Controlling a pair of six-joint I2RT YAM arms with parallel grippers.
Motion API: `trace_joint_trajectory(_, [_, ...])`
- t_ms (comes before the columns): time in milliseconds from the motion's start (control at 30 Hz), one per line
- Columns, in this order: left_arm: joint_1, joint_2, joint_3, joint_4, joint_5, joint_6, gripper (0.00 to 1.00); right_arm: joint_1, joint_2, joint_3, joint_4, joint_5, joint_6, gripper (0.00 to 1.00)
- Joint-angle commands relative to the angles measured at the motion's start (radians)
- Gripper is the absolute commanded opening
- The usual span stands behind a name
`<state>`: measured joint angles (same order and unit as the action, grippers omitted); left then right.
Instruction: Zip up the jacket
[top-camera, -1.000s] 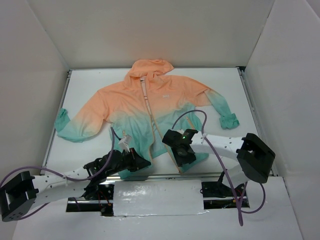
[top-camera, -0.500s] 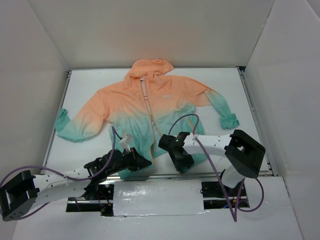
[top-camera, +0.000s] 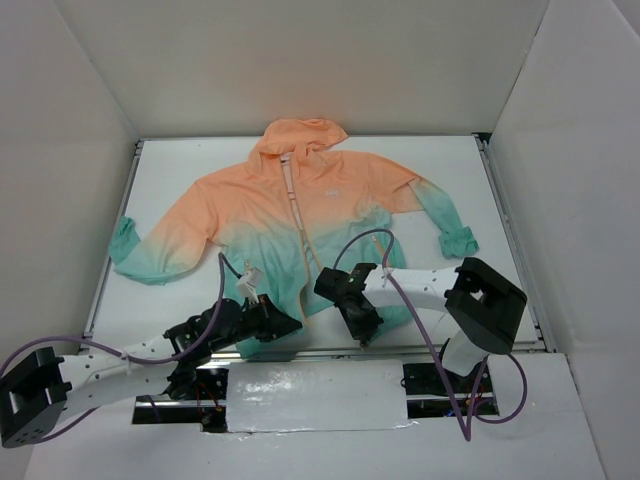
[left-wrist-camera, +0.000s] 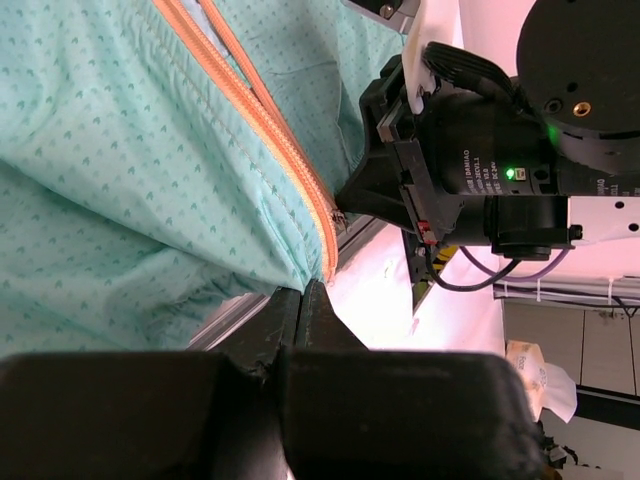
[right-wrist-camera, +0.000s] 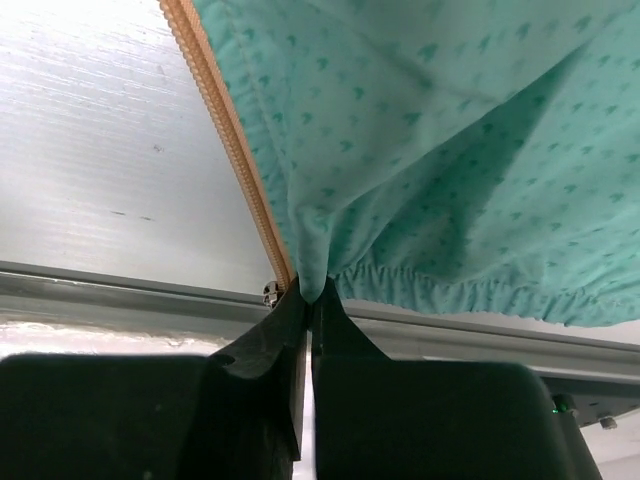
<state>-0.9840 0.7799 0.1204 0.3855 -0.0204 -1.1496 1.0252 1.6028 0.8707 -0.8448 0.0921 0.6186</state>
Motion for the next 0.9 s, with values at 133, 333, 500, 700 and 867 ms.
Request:
trace_joint_trajectory(133, [0.007,-0.027,0.042,-0.026,-0.021,0.039,0.0,0.01,-0.029,-0.007,0.183,-0.049,0.026,0.0])
trace_joint_trajectory(333, [0.011,-0.039,0.055,-0.046,-0.046,0.057,0.0,-0.007,-0.208,-0.064,0.41,-0.198,0.05,0.0])
trace_joint_trajectory(500, [0.018,-0.034,0.097,-0.045,-0.064,0.094,0.0,-0.017,-0.325,-0.125,0.595,-0.265,0.064,0.0])
trace_joint_trajectory(700, [0.03,-0.05,0.13,-0.008,-0.107,0.143,0.0,-0.024,-0.441,-0.239,0.822,-0.269,0.128,0.0])
trace_joint_trajectory(867, [0.036,-0.085,0.136,0.036,-0.092,0.197,0.0,-0.03,-0.515,-0.308,0.926,-0.261,0.156,0.0])
